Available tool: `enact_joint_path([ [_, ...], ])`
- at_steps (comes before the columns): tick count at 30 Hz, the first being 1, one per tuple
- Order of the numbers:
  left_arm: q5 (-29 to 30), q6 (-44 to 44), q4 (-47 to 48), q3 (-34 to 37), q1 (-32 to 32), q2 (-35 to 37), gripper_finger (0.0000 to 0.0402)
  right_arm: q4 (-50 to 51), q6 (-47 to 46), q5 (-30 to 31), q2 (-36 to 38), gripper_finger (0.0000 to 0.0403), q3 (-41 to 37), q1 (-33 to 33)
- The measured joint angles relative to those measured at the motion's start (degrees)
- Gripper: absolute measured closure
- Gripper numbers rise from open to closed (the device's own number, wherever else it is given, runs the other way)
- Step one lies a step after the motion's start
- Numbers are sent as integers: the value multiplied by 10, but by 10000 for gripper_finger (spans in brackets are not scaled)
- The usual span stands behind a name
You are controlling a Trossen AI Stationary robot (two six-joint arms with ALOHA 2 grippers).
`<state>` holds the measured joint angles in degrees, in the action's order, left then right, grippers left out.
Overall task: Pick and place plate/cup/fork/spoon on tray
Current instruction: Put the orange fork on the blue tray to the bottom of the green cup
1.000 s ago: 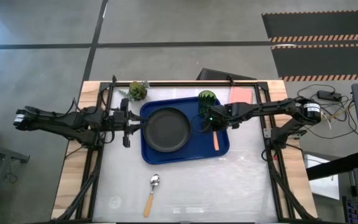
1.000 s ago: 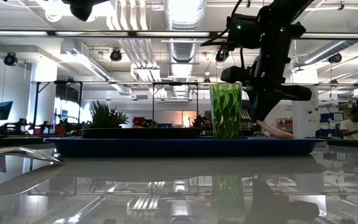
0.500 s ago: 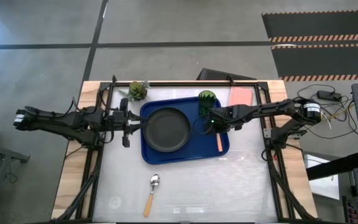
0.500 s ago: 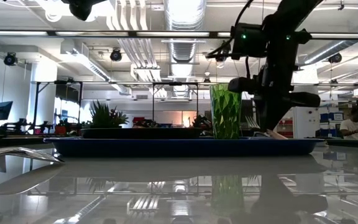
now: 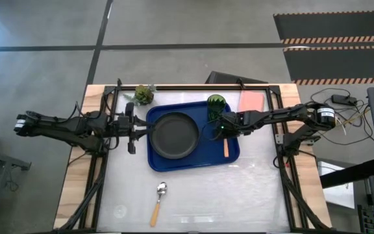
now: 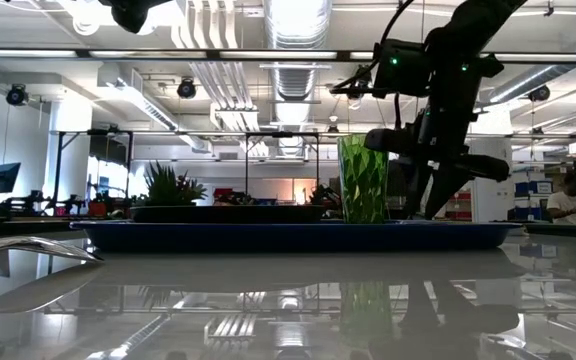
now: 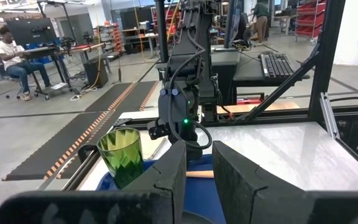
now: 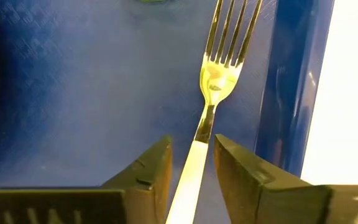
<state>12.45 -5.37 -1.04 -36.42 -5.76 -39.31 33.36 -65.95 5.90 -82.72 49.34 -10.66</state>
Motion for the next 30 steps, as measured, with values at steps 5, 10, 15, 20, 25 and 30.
enact_joint_path([
  [5,0,0,0,0,0,0,340,0,4,1,4,267,0,0],
  [10,0,0,0,0,0,0,340,1,10,-3,13,260,0,4],
  [15,0,0,0,0,0,0,340,-17,28,-17,12,297,0,25],
  [20,0,0,0,0,0,0,340,-78,26,-19,3,367,0,60],
  [25,0,0,0,0,0,0,340,-83,17,-14,-11,392,0,90],
  [30,0,0,0,0,0,0,340,-78,-6,-20,-41,392,0,110],
])
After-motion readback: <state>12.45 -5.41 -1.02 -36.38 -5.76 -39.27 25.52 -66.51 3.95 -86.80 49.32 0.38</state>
